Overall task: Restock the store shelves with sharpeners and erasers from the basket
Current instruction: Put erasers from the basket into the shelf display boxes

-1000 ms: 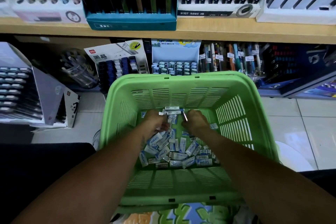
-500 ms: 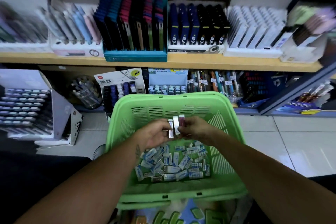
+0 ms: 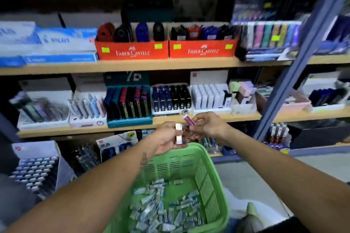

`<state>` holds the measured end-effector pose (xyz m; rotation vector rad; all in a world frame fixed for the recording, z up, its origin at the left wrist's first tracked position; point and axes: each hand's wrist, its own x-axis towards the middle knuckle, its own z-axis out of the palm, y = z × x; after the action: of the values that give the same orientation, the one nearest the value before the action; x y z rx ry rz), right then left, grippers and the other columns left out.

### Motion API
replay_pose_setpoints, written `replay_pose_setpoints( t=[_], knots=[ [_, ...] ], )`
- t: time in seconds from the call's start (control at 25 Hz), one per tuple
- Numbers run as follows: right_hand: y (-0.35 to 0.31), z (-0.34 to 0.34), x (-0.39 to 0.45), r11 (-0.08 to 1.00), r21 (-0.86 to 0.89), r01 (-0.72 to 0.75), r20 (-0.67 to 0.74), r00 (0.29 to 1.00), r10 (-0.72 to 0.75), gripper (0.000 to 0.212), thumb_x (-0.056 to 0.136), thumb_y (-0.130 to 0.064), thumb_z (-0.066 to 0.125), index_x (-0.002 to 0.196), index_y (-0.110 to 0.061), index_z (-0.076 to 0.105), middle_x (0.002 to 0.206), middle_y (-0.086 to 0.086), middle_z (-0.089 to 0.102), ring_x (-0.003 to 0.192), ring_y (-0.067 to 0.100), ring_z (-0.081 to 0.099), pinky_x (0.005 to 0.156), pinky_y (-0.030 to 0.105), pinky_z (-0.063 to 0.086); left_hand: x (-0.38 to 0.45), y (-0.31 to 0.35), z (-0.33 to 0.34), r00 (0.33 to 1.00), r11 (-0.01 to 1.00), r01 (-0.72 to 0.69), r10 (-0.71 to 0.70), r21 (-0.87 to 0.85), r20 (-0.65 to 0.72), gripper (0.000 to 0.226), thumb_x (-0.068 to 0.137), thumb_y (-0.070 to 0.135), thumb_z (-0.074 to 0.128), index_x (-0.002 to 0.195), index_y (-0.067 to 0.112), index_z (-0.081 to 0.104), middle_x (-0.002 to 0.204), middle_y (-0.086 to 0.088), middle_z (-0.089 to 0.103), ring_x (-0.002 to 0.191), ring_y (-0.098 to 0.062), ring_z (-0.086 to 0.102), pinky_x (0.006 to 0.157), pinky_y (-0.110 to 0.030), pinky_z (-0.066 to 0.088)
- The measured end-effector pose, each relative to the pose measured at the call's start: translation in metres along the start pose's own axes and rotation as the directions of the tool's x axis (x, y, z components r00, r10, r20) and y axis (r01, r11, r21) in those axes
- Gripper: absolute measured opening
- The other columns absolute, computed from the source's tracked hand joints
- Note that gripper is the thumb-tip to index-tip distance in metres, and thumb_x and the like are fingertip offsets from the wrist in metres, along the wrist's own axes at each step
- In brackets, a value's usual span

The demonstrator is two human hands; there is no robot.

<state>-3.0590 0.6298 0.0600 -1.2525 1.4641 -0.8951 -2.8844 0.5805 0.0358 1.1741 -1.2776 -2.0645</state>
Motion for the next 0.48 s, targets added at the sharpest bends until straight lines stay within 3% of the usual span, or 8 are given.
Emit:
replay_pose_setpoints(
  t=[0.08,0.16,0.28,0.4,0.48],
  knots=[
    [-0.029,-0.021,-0.007,0.995,-0.028,0.095,-0.145,0.985,-0.098,0.006,0.087,0.0,0.072,0.087,-0.004,0.067,0.071,0.007,0.07,0.064,0.024,0.067,0.067,0.032,0.059,-0.006,0.032,0.022,0.999,0.999,-0.004,0.005,-0.044,0.035,0.013,0.1,0.007,0.046,0.102,0.008,0.059,0.082,-0.011,0.061,0.061,-0.018,0.055,0.062,-0.033,0.049],
    [-0.054,-0.041,-0.016,0.953,-0.216,0.211,-0.265,0.927,-0.265,0.007,0.088,-0.006,0.072,0.082,-0.01,0.072,0.066,0.002,0.067,0.059,0.019,0.065,0.064,0.028,0.054,-0.013,0.065,0.05,0.991,0.995,-0.039,0.051,-0.091,0.124,0.021,0.1,0.033,0.05,0.093,0.015,0.059,0.073,-0.005,0.053,0.059,-0.015,0.045,0.058,-0.029,0.04],
    [-0.083,-0.06,-0.034,0.744,-0.604,0.285,-0.325,0.764,-0.557,0.006,0.086,-0.019,0.072,0.085,-0.02,0.077,0.07,-0.008,0.064,0.069,0.011,0.06,0.064,0.025,0.044,-0.02,0.11,0.098,0.974,0.983,-0.146,0.162,-0.113,0.157,0.042,0.091,0.061,0.057,0.094,0.021,0.069,0.078,-0.001,0.061,0.069,-0.014,0.051,0.064,-0.03,0.042],
    [-0.107,-0.073,-0.049,0.574,-0.743,0.344,-0.263,0.638,-0.723,0.013,0.085,-0.027,0.066,0.09,-0.021,0.077,0.087,-0.004,0.065,0.084,0.018,0.06,0.069,0.033,0.047,-0.017,0.143,0.139,0.975,0.96,-0.177,0.201,-0.218,0.093,0.032,0.096,0.047,0.058,0.108,0.019,0.069,0.096,-0.006,0.068,0.092,-0.019,0.063,0.075,-0.034,0.052],
    [-0.12,-0.09,-0.056,0.578,-0.708,0.404,-0.226,0.647,-0.729,0.018,0.088,-0.028,0.064,0.097,-0.019,0.077,0.094,-0.003,0.064,0.091,0.016,0.059,0.076,0.032,0.049,-0.017,0.167,0.156,0.979,0.946,-0.17,0.194,-0.275,0.062,0.026,0.101,0.035,0.053,0.101,0.013,0.067,0.085,-0.008,0.07,0.083,-0.021,0.066,0.067,-0.033,0.055]
  ],
)
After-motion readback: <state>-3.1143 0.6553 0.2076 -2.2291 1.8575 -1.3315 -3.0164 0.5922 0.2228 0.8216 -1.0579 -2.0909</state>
